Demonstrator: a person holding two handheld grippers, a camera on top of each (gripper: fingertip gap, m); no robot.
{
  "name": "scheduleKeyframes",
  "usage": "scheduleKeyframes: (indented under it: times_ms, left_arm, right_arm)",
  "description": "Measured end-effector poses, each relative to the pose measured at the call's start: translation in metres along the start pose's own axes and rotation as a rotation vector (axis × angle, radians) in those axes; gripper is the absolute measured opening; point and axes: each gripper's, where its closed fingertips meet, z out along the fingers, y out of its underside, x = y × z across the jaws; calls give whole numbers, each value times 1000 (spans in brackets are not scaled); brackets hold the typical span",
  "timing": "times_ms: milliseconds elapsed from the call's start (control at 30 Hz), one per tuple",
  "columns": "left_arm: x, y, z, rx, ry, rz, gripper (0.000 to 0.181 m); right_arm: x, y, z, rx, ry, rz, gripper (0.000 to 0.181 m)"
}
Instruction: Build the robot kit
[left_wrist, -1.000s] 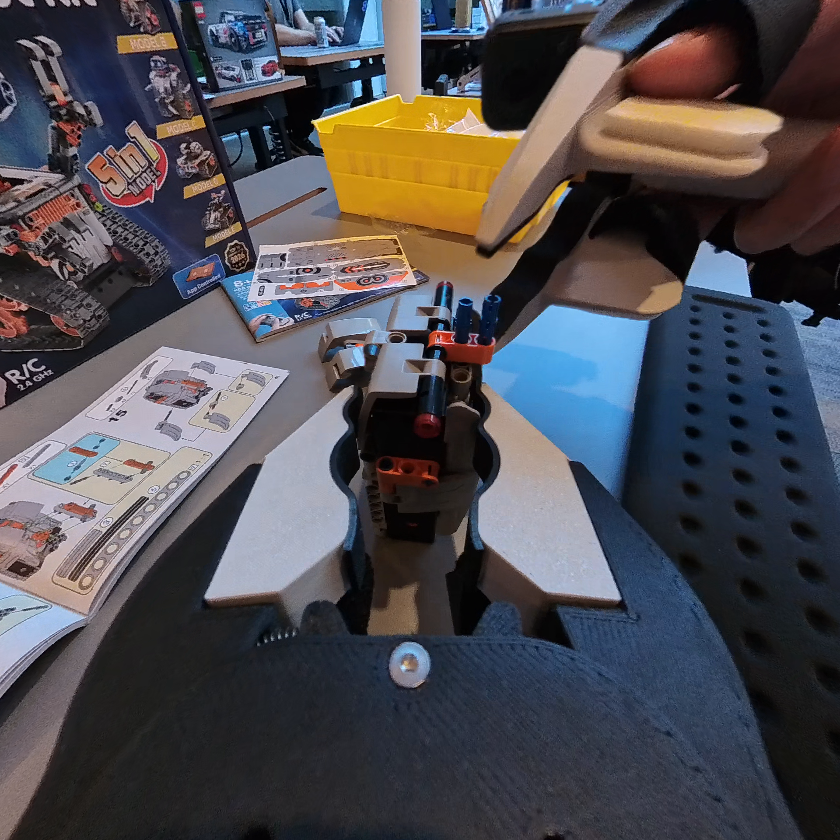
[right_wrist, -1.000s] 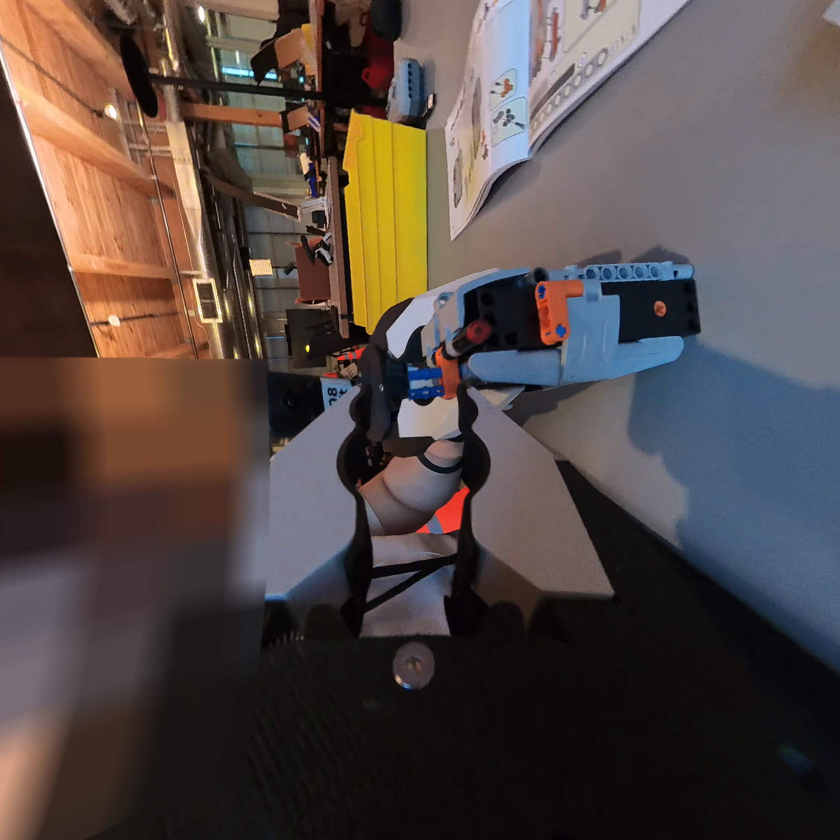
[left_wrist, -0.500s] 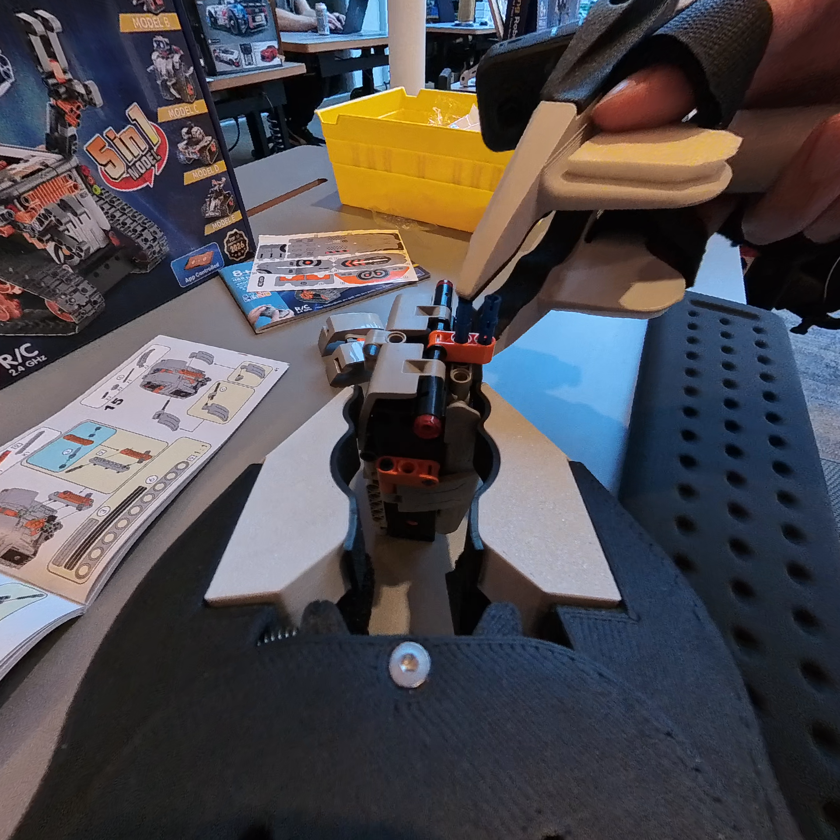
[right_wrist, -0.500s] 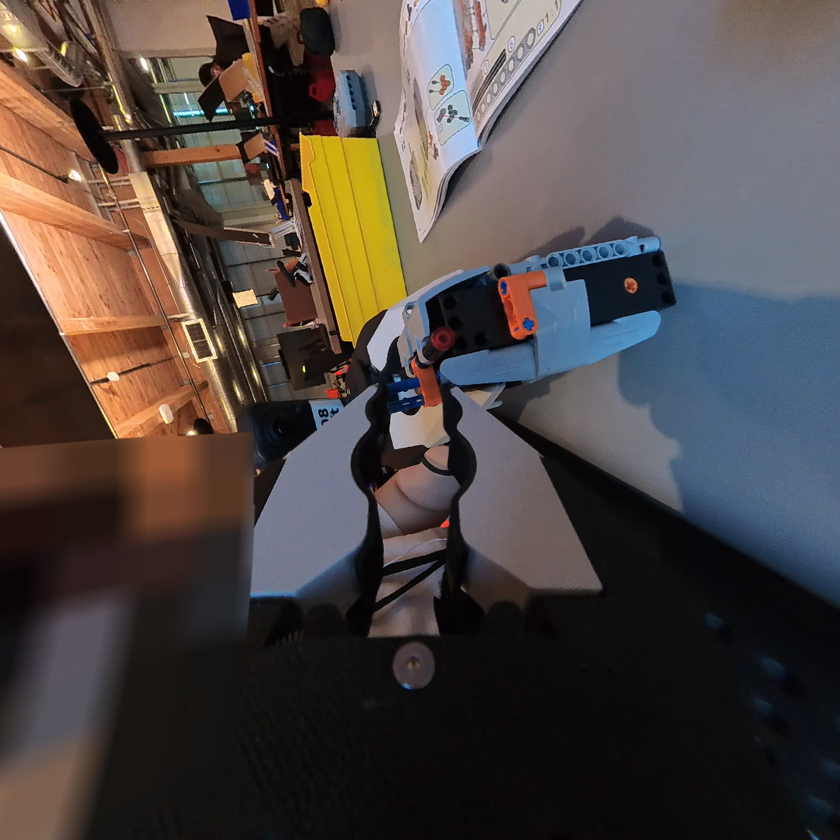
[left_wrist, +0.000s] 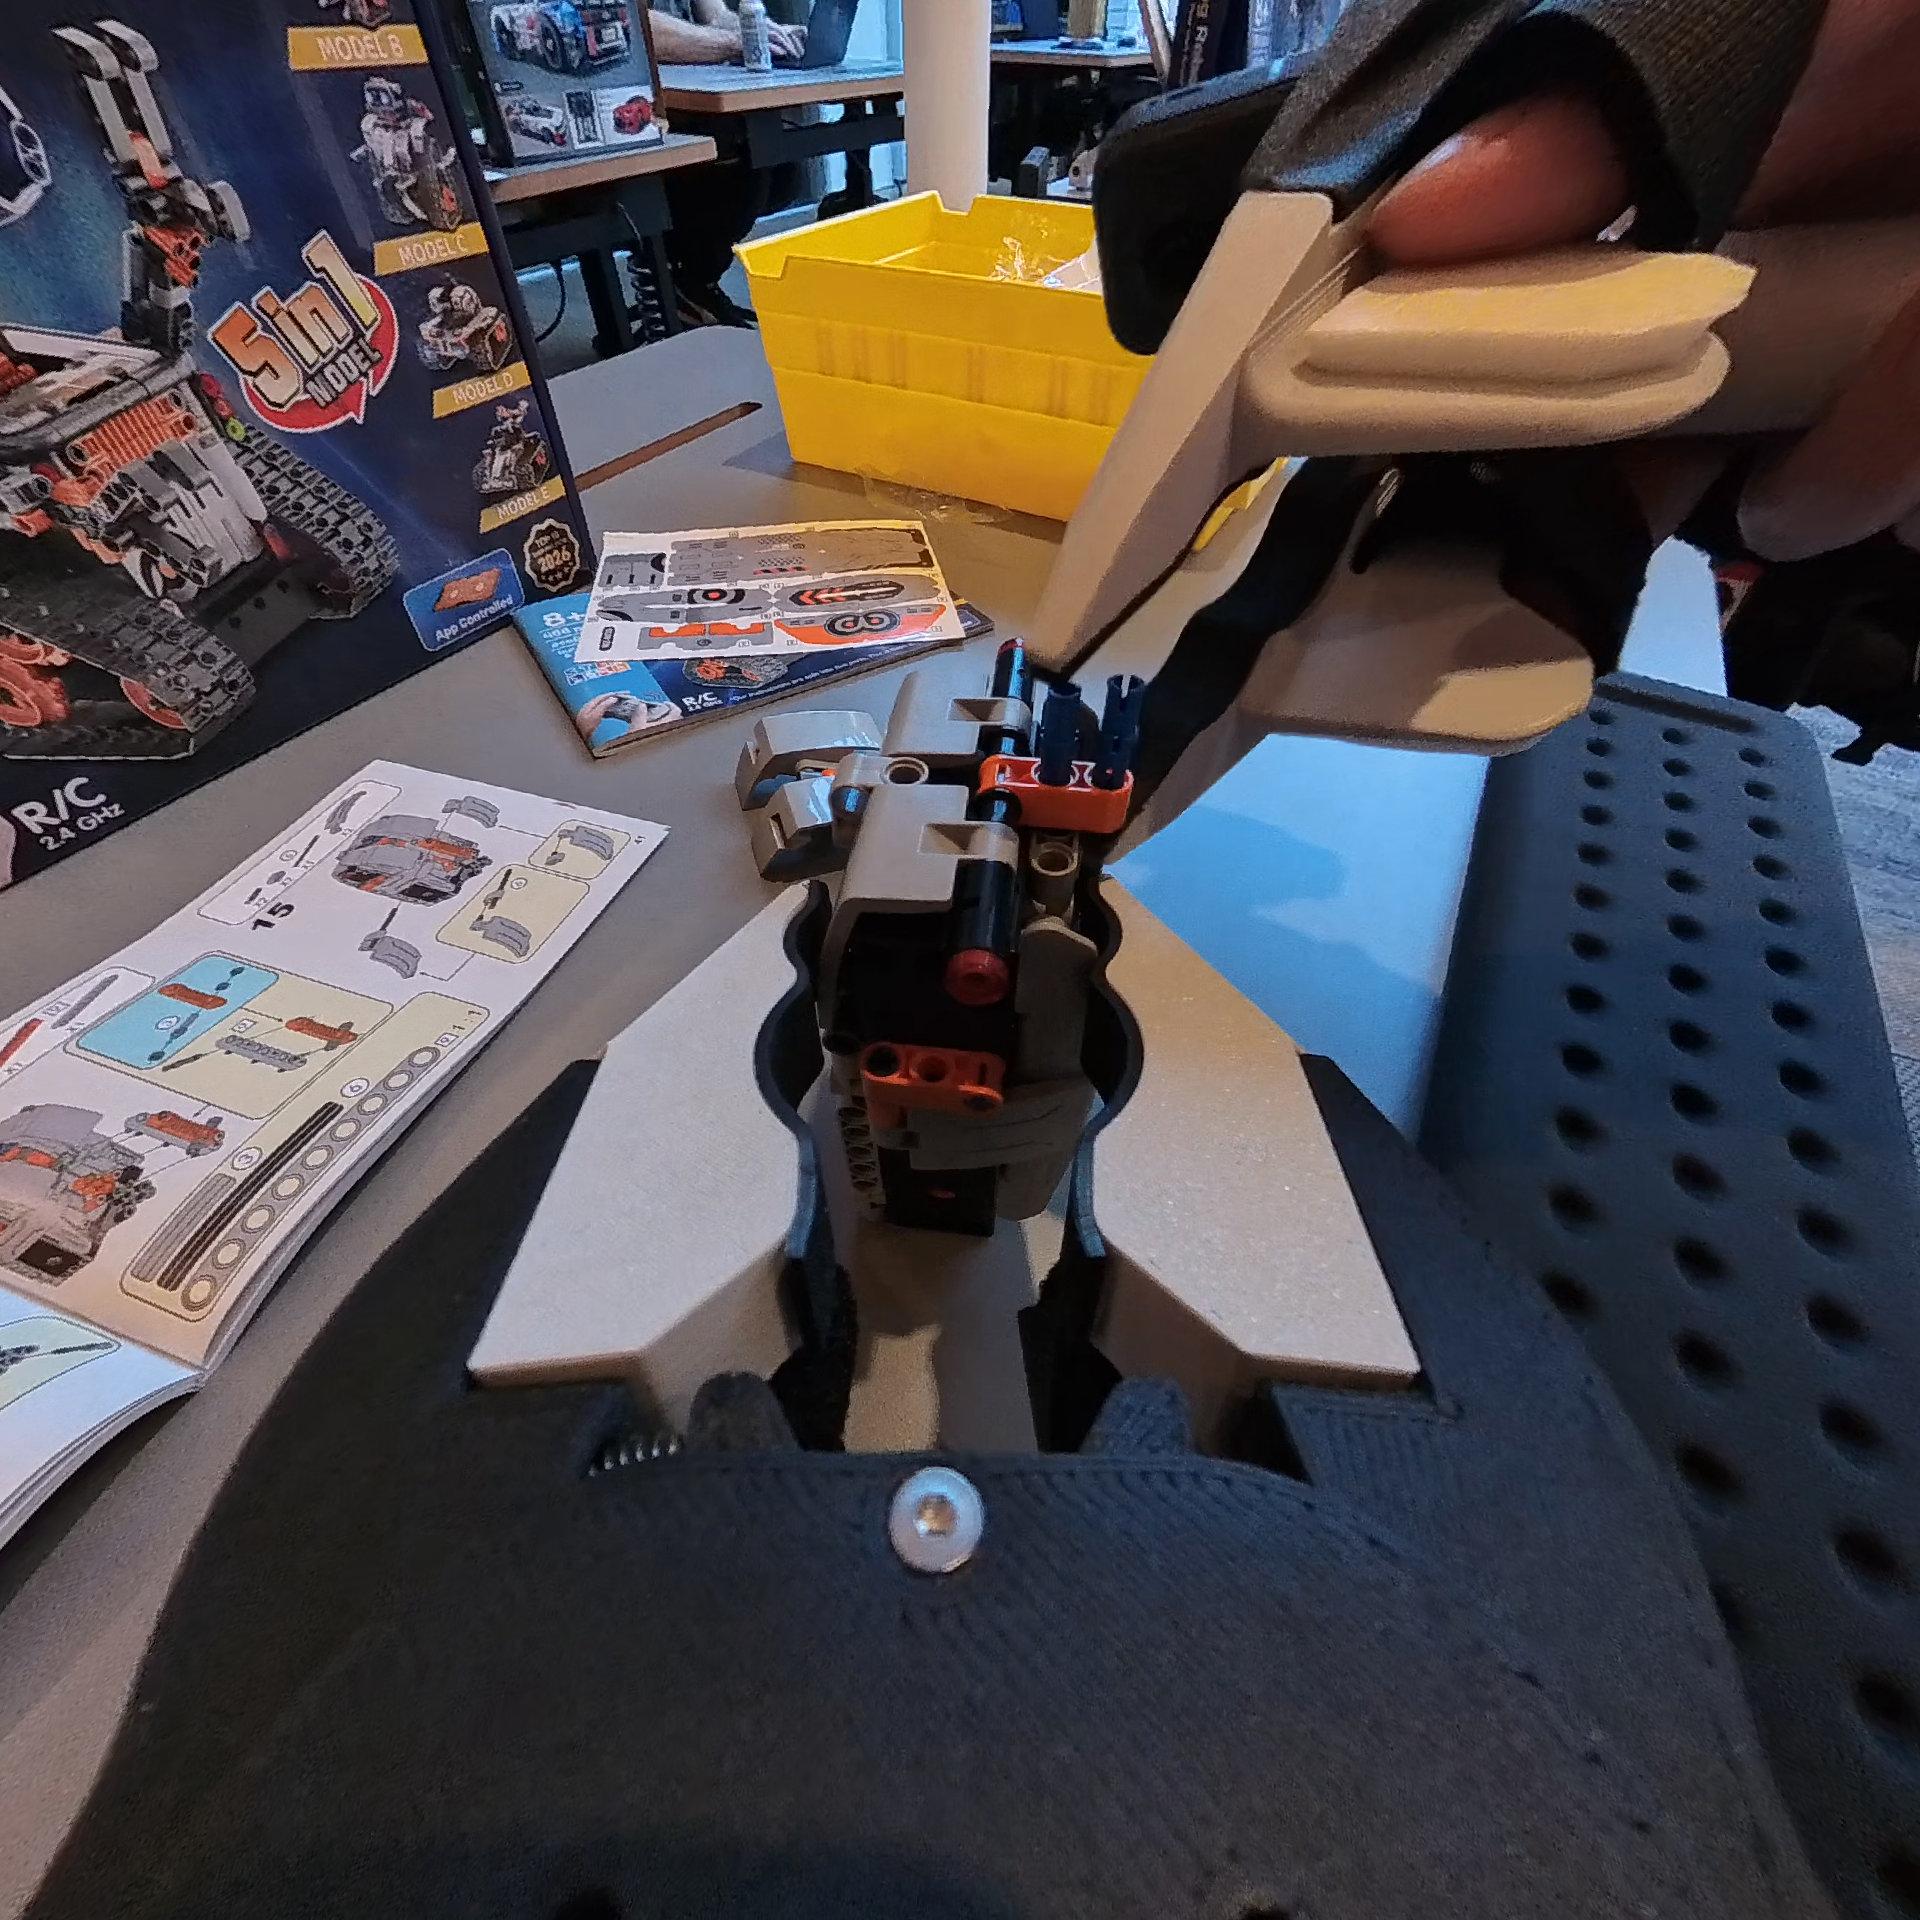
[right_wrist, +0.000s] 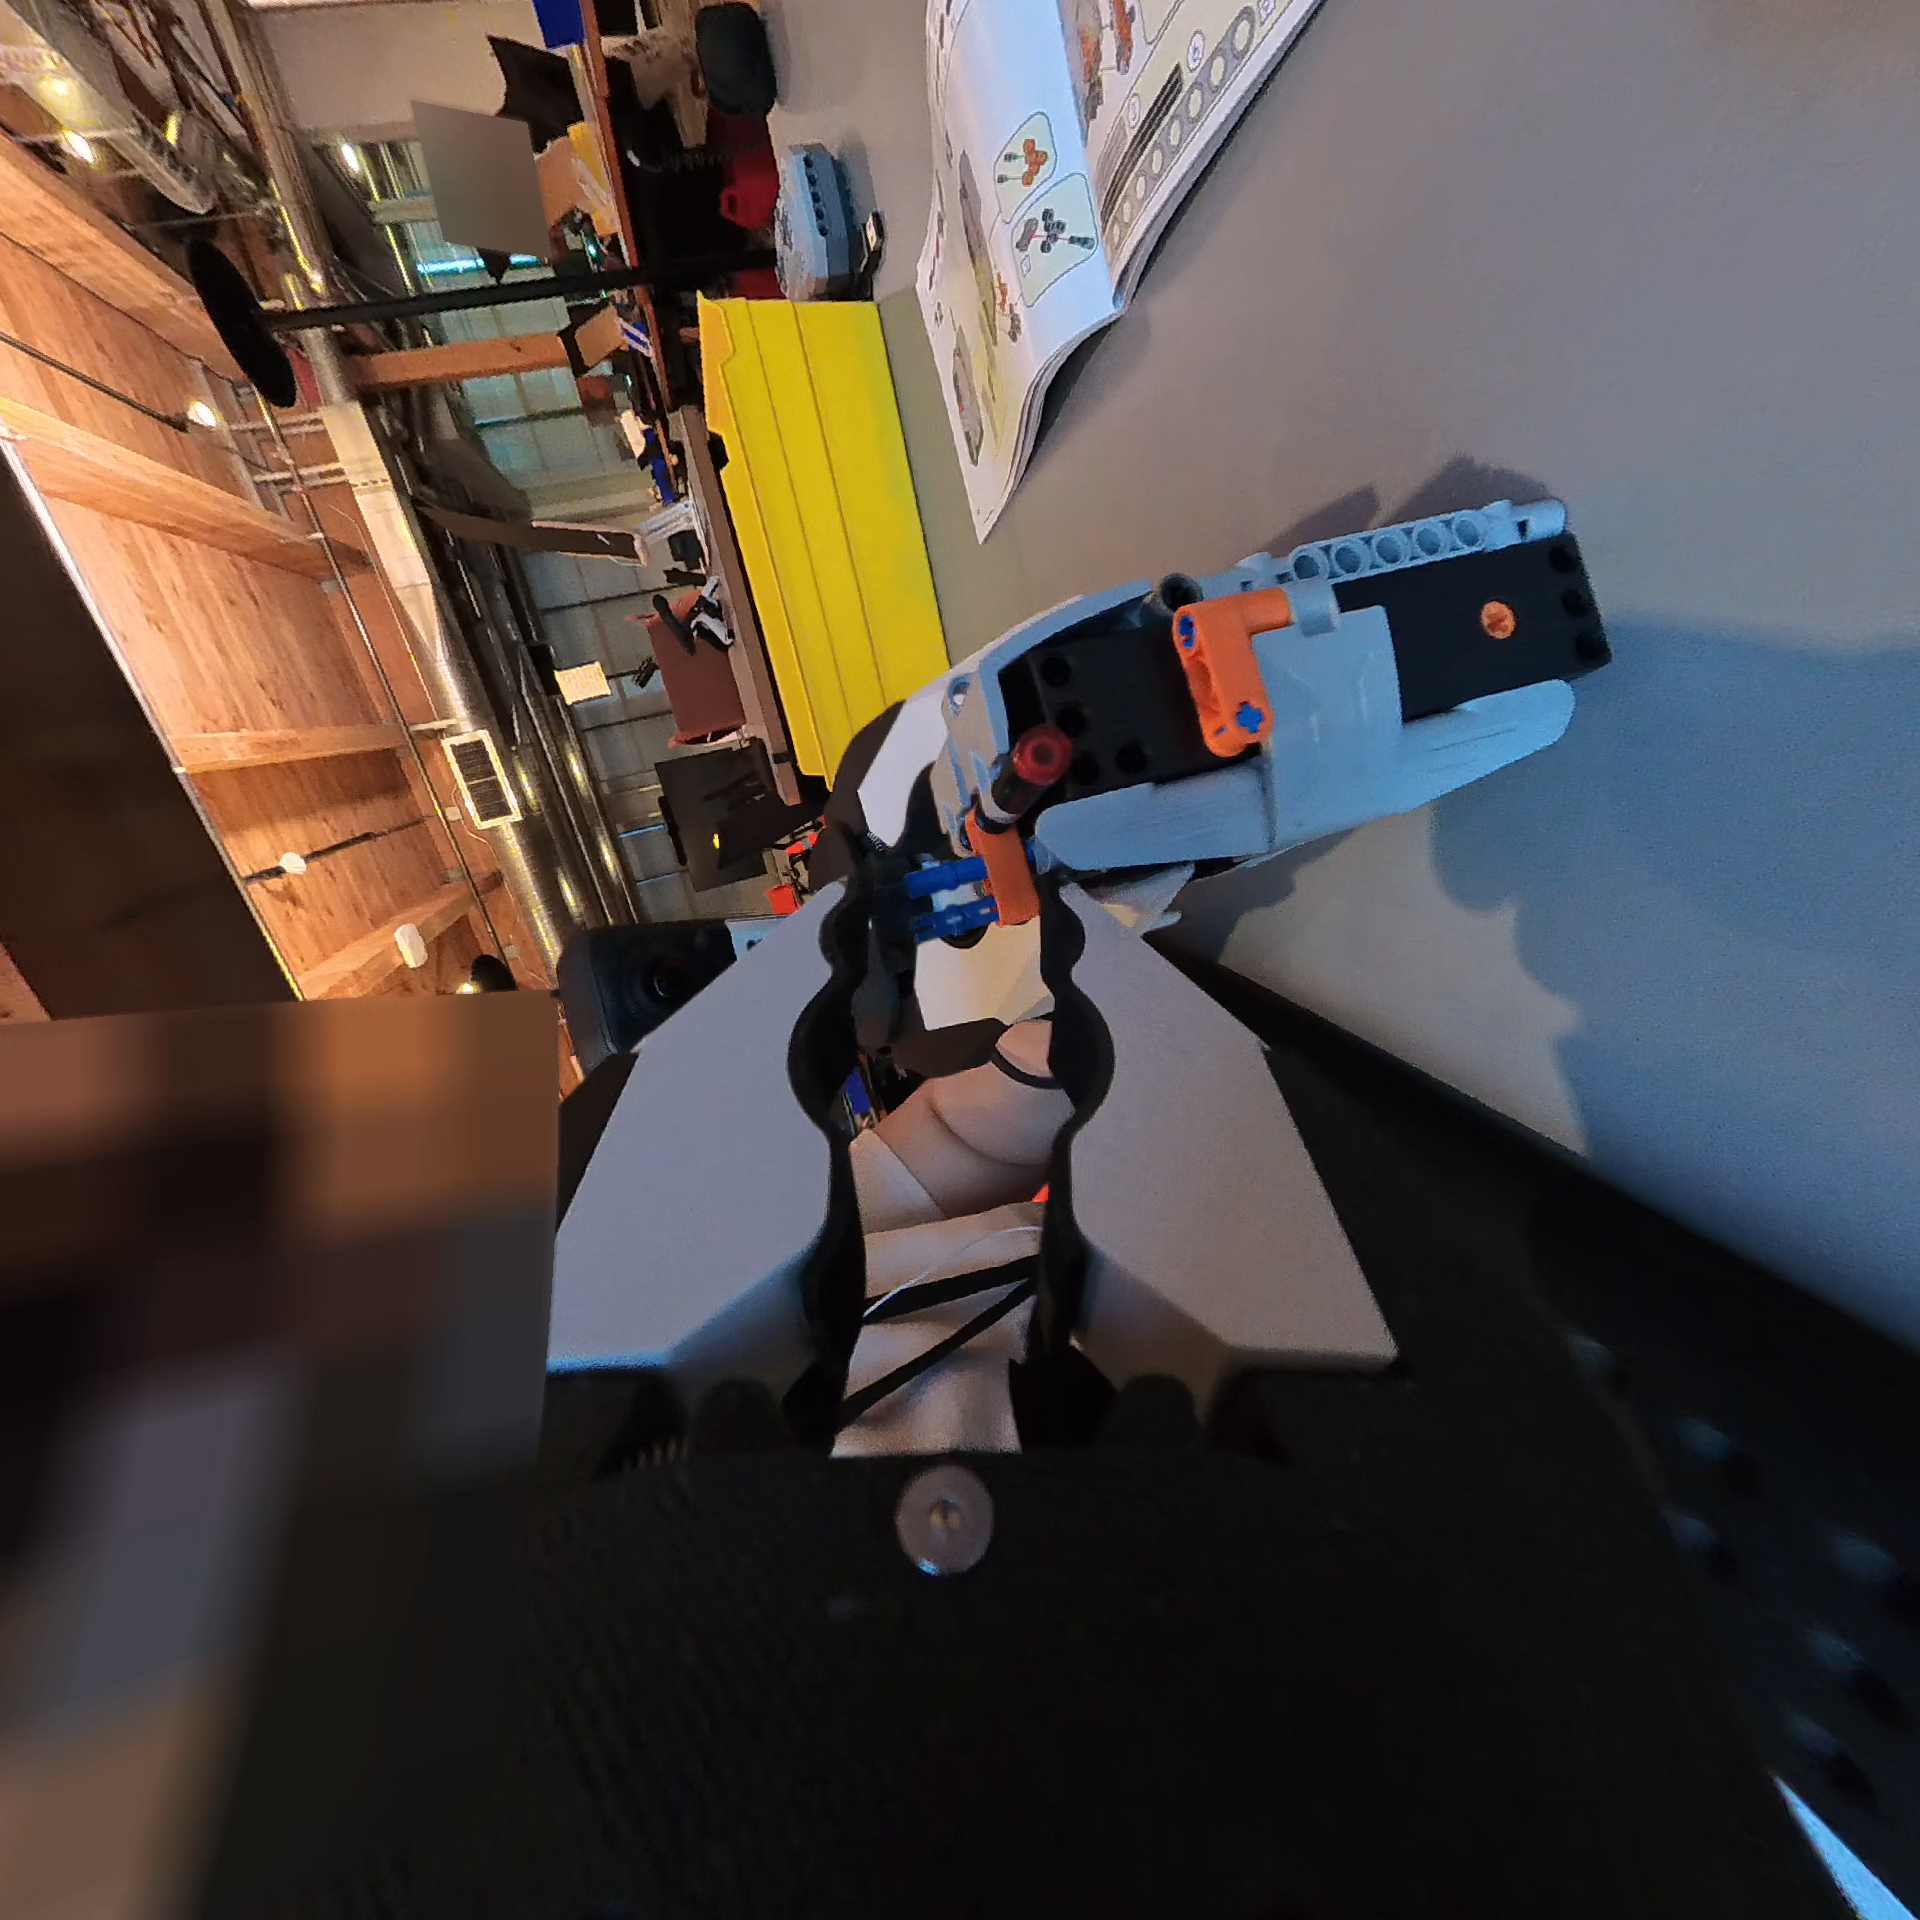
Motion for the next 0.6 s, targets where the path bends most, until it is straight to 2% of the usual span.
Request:
scheduleKeyframes:
  times_ms: [33,167,467,600]
  left_arm:
    - [0,0,0,0,-2,0,47]
    - [-1,0,0,2,1,-13,47]
    - [0,0,0,-3,0,-2,47]
    - [0,0,0,-10,-5,2,47]
  right_arm:
    - [0,-1,0,7,4,-4,32]
    - [3,-2,1,24,2,13,25]
    - [3,-2,0,41,-19,84,26]
    - [4,-3,0,41,1,35,24]
